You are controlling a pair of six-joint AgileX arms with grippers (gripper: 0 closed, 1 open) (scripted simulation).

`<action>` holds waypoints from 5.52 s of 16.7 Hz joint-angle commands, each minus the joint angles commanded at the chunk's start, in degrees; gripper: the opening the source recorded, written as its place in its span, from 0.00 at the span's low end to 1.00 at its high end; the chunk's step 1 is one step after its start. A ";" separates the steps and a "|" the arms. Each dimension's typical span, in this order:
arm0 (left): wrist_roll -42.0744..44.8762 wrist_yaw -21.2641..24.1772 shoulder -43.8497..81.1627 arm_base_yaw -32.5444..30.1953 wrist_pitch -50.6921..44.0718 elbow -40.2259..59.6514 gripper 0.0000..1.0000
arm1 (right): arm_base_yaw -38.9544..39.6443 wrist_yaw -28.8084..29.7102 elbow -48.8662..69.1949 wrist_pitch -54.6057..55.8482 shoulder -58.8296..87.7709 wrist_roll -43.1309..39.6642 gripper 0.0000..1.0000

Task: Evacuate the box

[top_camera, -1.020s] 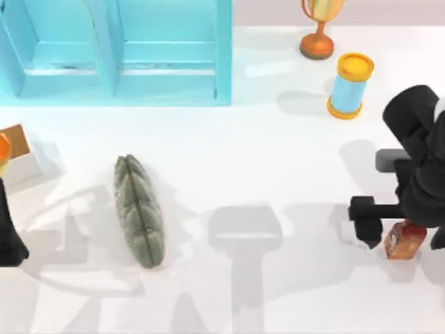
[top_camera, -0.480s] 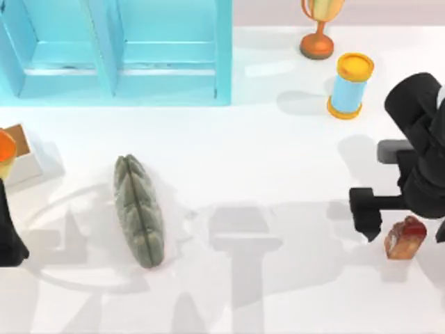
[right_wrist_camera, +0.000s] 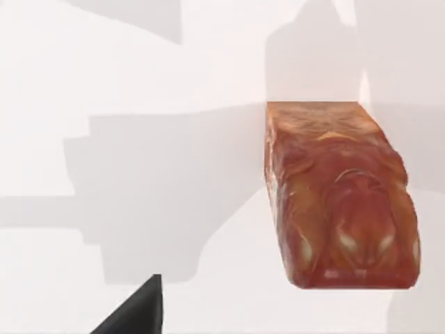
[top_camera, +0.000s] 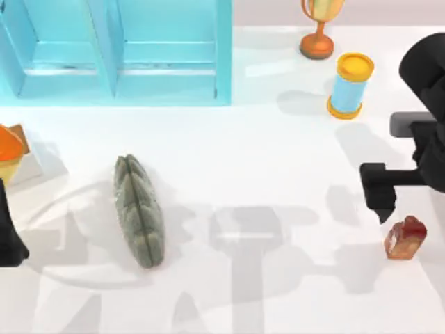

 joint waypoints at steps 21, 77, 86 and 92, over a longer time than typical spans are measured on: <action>0.00 0.00 0.00 0.00 0.00 0.00 1.00 | -43.29 -0.43 37.24 -17.58 18.12 -41.98 1.00; 0.00 0.00 0.00 0.00 0.00 0.00 1.00 | -44.50 -0.41 43.03 -22.25 20.55 -43.09 0.00; 0.00 0.00 0.00 0.00 0.00 0.00 1.00 | -43.65 -0.39 45.84 -25.47 20.22 -42.29 0.00; 0.00 0.00 0.00 0.00 0.00 0.00 1.00 | -27.54 0.33 34.27 -19.86 15.63 -26.17 0.00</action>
